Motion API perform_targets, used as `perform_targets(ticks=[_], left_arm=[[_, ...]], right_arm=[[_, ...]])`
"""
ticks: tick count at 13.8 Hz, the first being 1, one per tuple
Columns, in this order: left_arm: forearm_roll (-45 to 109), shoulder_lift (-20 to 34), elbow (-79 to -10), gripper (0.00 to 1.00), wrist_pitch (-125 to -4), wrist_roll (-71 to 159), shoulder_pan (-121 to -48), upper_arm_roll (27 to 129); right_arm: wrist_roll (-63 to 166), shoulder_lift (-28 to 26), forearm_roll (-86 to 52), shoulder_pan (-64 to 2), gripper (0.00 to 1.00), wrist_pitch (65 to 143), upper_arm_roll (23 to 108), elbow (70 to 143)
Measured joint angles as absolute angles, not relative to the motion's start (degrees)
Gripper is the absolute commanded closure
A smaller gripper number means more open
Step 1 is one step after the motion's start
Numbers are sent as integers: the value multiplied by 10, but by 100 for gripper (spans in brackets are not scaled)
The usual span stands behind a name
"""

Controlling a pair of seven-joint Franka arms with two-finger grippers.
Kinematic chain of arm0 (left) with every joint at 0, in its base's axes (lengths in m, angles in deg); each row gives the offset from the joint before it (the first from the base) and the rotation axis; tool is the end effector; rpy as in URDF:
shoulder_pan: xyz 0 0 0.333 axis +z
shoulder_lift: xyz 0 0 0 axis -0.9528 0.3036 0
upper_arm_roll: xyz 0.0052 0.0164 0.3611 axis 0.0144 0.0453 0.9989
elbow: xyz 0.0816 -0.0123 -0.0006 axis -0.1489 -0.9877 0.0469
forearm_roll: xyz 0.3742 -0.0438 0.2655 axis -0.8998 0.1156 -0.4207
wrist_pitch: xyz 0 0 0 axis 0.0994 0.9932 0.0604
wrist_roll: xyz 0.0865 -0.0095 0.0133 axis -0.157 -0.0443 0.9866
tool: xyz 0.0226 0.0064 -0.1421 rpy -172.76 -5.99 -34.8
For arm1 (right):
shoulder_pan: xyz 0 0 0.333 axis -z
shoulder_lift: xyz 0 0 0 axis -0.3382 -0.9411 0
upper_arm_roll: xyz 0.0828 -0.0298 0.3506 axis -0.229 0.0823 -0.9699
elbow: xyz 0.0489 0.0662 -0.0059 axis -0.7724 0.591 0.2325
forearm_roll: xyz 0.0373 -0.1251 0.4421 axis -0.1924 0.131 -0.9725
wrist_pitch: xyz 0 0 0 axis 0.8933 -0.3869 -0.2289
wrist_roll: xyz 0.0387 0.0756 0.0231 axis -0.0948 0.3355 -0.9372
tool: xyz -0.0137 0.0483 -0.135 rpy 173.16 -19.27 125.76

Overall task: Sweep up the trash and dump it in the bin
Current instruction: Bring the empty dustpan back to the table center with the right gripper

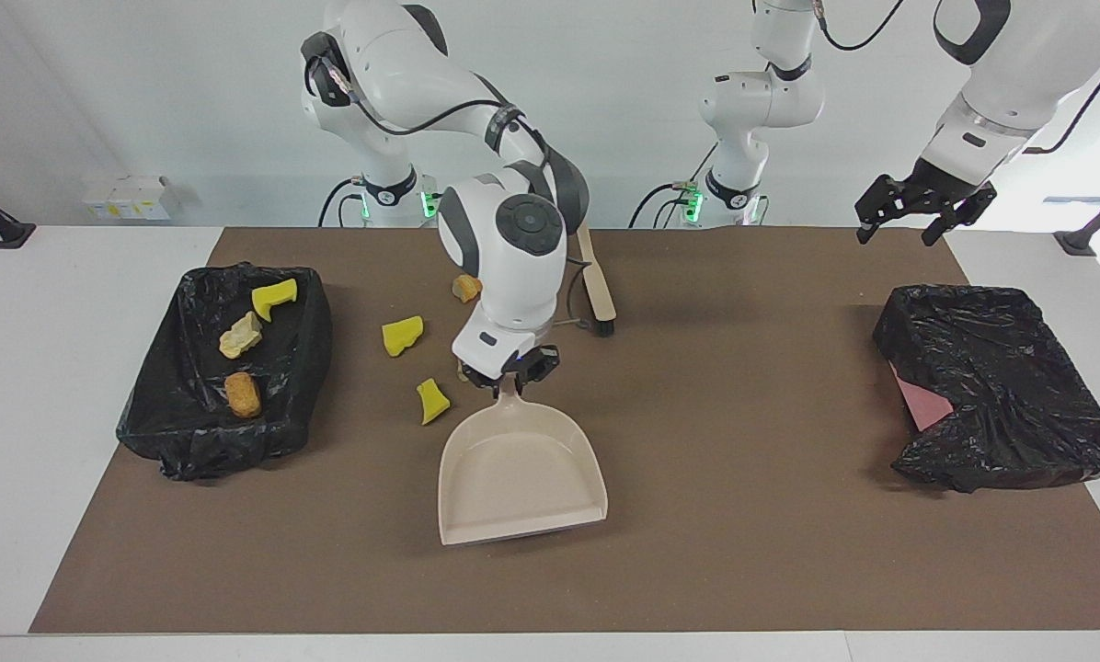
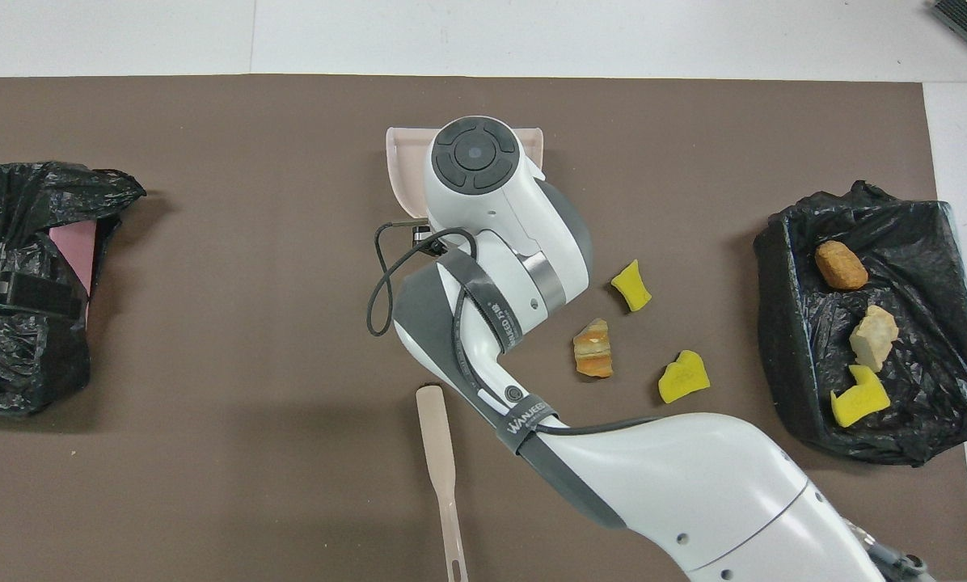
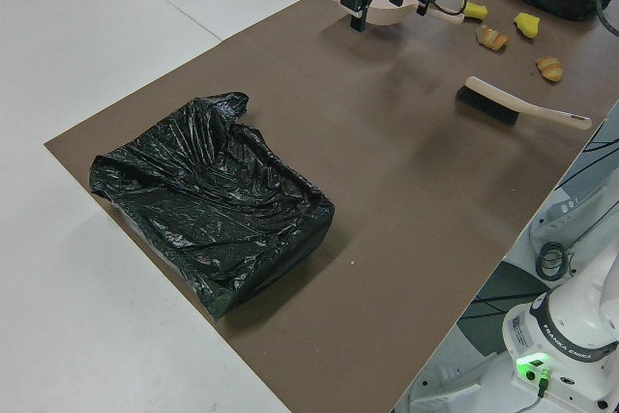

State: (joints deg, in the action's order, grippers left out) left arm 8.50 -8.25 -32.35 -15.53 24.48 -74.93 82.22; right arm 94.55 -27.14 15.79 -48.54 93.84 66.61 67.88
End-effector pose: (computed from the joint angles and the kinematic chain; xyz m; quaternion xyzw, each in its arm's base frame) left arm 0.5851 -0.0169 0.6243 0.9986 -0.0458 -0.0185 0.0165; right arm 0.7134 0.4636 0.3683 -0.9997 0.0060 -0.0016 0.0224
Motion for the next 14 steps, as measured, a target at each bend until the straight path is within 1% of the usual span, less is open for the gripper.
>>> perform_targets(ticks=[2,4,6,7,8,9,10,11,12,13,14], left_arm=[[85,-82,-323,0,-157,245,-750,819],[85,-82,-323,0,-159,245,-750,818],[85,-82,-324,0,-161,245,-750,815],[85,-82,-324,0,-162,245,-750,811],[85,-82,-324,0,-163,246,-750,806],[85,-81,-325,0,-165,248,-751,802],[85,-79,-326,0,-168,249,-751,799],[85,-76,-327,0,-173,249,-752,798],[85,-72,-328,0,-178,249,-755,798],[85,-68,-328,0,-184,250,-758,798],[85,-63,-329,0,-191,250,-760,797]], right_arm=[[946,-281,145,-493,100,947,666,679],[946,-291,138,-498,92,947,666,679],[946,-296,136,-501,81,947,666,680],[946,-297,134,-504,73,947,666,681],[946,-297,130,-507,57,947,666,681],[946,-297,129,-510,53,947,666,681],[946,-297,129,-514,39,946,666,681],[946,-296,129,-517,29,941,666,680],[946,-294,129,-518,22,935,666,680],[946,-292,129,-518,11,932,666,680],[946,-289,128,-518,2,931,666,680]])
